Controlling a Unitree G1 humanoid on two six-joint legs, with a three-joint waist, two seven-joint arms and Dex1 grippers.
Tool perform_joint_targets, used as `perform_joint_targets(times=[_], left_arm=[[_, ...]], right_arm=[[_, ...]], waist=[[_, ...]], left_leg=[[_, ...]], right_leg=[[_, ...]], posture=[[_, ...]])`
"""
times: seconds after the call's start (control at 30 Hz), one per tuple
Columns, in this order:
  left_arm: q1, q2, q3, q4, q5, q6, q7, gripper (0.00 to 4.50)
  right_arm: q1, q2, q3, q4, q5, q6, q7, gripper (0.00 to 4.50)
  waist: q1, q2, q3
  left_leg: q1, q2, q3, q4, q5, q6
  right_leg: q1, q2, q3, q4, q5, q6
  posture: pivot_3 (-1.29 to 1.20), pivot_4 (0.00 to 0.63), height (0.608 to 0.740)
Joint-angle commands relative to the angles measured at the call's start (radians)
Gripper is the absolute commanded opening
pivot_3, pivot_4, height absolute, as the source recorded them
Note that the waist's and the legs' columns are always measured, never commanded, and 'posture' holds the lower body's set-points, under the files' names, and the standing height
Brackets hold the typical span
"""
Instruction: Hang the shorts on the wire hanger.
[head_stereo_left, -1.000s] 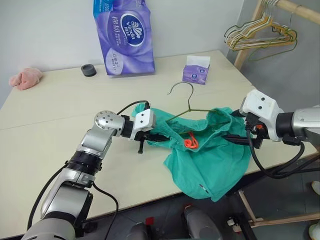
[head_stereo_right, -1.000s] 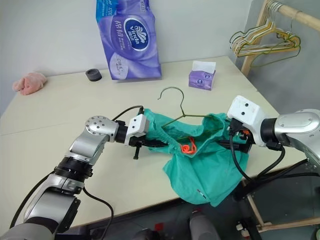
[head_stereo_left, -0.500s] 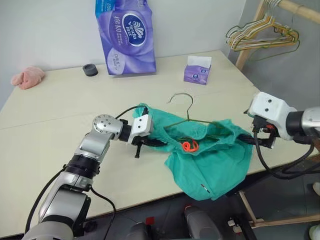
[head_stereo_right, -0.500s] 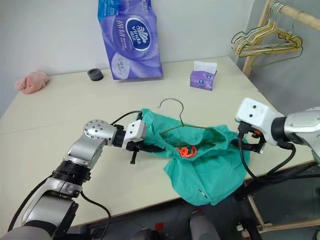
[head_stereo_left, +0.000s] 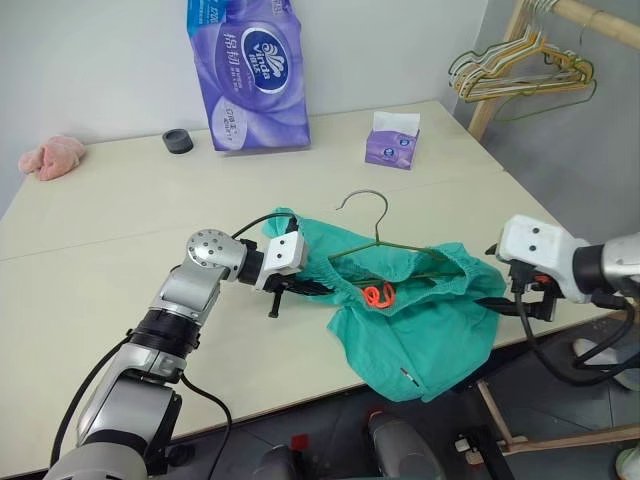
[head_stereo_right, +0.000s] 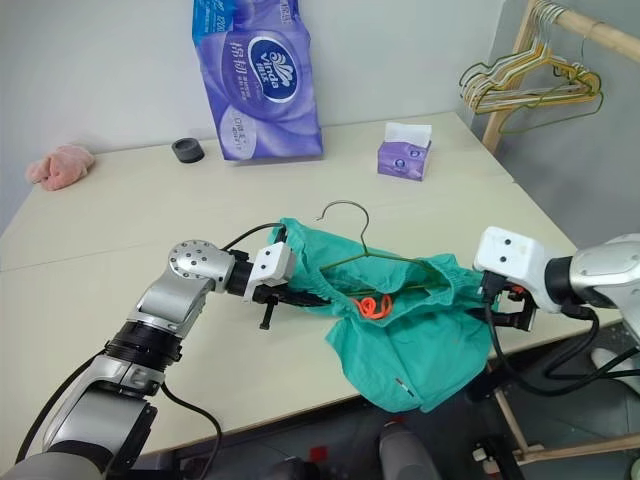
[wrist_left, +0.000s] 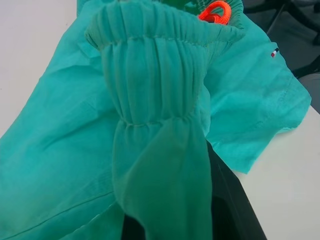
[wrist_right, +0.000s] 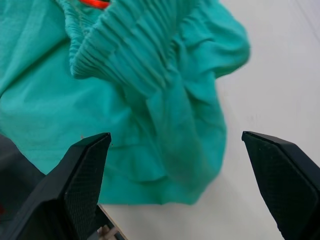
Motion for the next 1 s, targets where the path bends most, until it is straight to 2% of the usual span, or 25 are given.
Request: perform_joint_targets(times=[0.03,0.23,0.33,0.67,0.73,0.97,1.0], left_arm=[[-0.023,0.0,0.017,-0.013,-0.007,-0.018,-0.003,0.01],[-0.028,-0.003,0.019,-0.01,-0.004,-0.019,-0.005,0.01],[-0.028,-0.001,0.021,-0.009,-0.003,-0.021,-0.004,0.01],[-0.027,0.005,0.023,-0.009,0.0,-0.031,-0.002,0.01],[-0.029,0.005,0.022,-0.002,0.008,-0.05,0.003,0.01],[-0.062,0.007,0.032,0.056,0.026,-0.058,0.026,0.01],[-0.074,0.013,0.04,0.071,0.023,-0.054,0.023,0.72]], right_arm=[[-0.06,0.024,0.036,0.032,-0.057,-0.032,0.003,4.5],[-0.169,0.104,0.155,0.12,-0.143,-0.078,0.054,4.5],[-0.199,0.125,0.192,0.155,-0.174,-0.098,0.087,3.91],[-0.262,0.18,0.218,0.172,-0.186,-0.06,0.176,0.52],[-0.269,0.189,0.218,0.159,-0.179,-0.039,0.19,0.0],[-0.282,0.215,0.213,0.138,-0.16,0.025,0.22,0.0],[-0.281,0.212,0.212,0.138,-0.16,0.03,0.225,0.0]], waist=[[0.0,0.0,0.0],[-0.004,0.0,0.0],[-0.004,0.0,0.0],[-0.008,0.001,0.0],[-0.009,0.001,0.0],[-0.01,0.001,-0.001],[-0.01,0.001,-0.001]], left_leg=[[0.0,0.0,0.0,0.0,0.0,0.0],[0.0,0.0,-0.001,0.0,0.0,0.0],[0.0,0.0,-0.001,0.0,0.0,0.0],[0.0,0.0,-0.002,0.001,0.0,0.0],[0.0,0.0,-0.002,0.001,0.0,0.0],[-0.001,-0.001,-0.003,0.001,0.0,0.0],[-0.001,-0.001,-0.003,0.001,0.0,0.0]], right_leg=[[0.0,0.0,0.0,0.0,0.0,0.0],[0.0,0.0,0.0,0.0,0.0,0.0],[0.0,0.0,-0.001,0.0,0.0,0.0],[0.0,-0.001,-0.001,0.0,0.0,0.0],[0.0,-0.001,-0.001,0.0,0.0,0.0],[0.0,-0.002,-0.002,0.001,0.0,0.0],[0.0,-0.002,-0.002,0.001,0.0,0.0]], posture=[[-0.31,0.1,0.74],[-0.3,0.095,0.74],[-0.3,0.094,0.74],[-0.3,0.091,0.74],[-0.3,0.088,0.74],[-0.3,0.088,0.74],[-0.3,0.088,0.74]])
